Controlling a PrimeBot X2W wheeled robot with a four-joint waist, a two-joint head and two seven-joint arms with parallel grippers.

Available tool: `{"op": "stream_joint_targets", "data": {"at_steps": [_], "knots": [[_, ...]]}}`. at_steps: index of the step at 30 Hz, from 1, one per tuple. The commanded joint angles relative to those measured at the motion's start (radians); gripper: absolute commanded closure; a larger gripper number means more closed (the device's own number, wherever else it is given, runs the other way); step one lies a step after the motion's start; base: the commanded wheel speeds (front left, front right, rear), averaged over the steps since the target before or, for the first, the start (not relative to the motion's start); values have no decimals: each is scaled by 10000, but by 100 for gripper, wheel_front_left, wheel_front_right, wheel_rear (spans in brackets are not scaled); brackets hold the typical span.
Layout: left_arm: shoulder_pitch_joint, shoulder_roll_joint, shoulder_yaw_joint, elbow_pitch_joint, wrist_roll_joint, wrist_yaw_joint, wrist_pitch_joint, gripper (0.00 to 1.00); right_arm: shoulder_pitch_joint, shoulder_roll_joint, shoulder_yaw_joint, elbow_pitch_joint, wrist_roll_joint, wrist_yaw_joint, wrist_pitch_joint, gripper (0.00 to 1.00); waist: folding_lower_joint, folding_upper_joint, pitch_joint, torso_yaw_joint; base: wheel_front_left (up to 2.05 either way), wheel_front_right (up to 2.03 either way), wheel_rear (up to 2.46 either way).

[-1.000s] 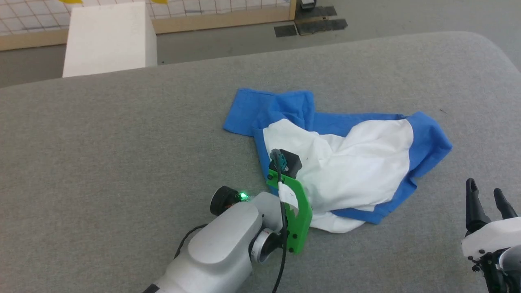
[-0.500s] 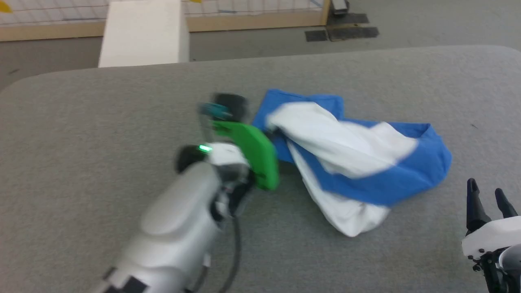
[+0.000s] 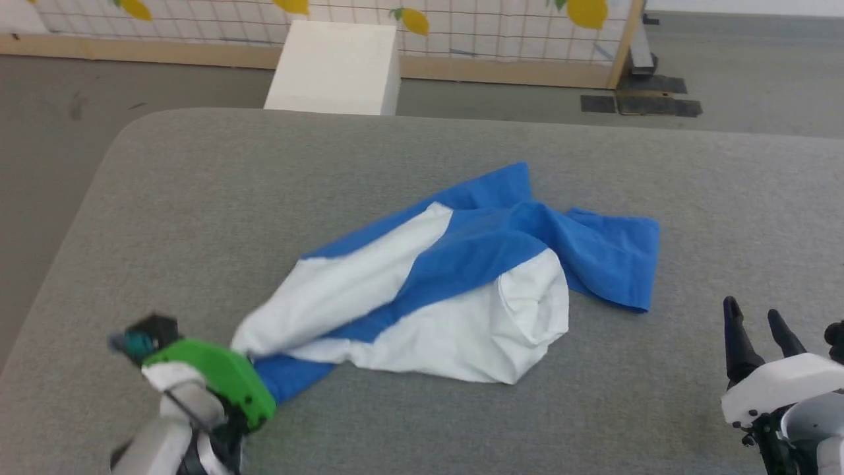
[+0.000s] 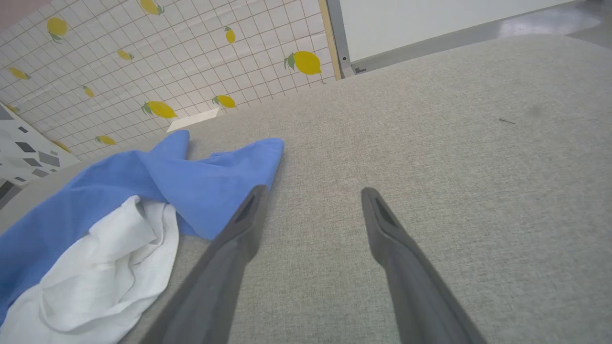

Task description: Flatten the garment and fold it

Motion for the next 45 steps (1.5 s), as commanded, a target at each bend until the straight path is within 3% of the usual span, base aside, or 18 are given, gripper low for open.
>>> {"op": "stream_joint_targets", "data": {"at_steps": [1,2,5,8,12,16,20,28,37,38,39,40,45], "knots": [[225,-114,144,-45,-196,9,-90,38,58,3,43,39,5,-15,-4,0,0,0,-60,220,0,0,0],[334,-215,259,-109,-313,-75,-240,0,61,3,60,46,-5,-15,-3,0,0,0,-61,254,0,0,0],[366,-508,666,-631,-536,-751,-1097,0,72,3,87,25,-68,-15,28,0,0,0,-102,392,0,0,0],[285,-416,1017,-1108,-210,-1312,-2248,0,48,3,178,-26,-152,-15,96,0,0,0,-168,448,0,0,0],[439,30,1007,-1450,1019,-1914,-4063,0,-56,3,464,-49,-305,-15,366,0,0,0,-222,494,0,0,0],[781,79,805,-1364,2264,-2145,-5435,0,-345,3,943,3,-988,-15,1138,0,0,0,-141,553,0,0,0],[1072,-338,806,-1377,3172,-2282,-5663,0,-1070,-82,1718,230,-1630,-15,2614,0,0,0,37,677,0,0,0],[943,-1533,1195,-1441,4232,-2867,-5680,0,-3069,-955,3047,1624,-2665,-15,5095,0,0,0,708,1269,0,0,0],[470,-2210,1409,-1140,4736,-3421,-5681,0,-3813,-1403,3900,3066,-2606,-15,5699,0,0,0,1276,1658,0,0,0],[454,-2242,1446,-1074,4764,-3463,-5682,0,-3838,-1441,3933,3162,-2521,-15,5665,18,0,0,1278,1641,0,0,0],[437,-2265,1489,-1038,4791,-3496,-5682,0,-3871,-1464,3939,3194,-2414,-15,5595,82,0,0,1267,1613,0,0,0],[430,-2289,1523,-979,4813,-3550,-5682,0,-3915,-1506,3930,3184,-2248,-15,5471,100,0,0,1236,1571,0,0,0],[450,-2334,1696,-813,4918,-3683,-5682,0,-4055,-2029,3413,2471,-1207,-15,4822,100,0,0,983,1303,0,0,0]]}}
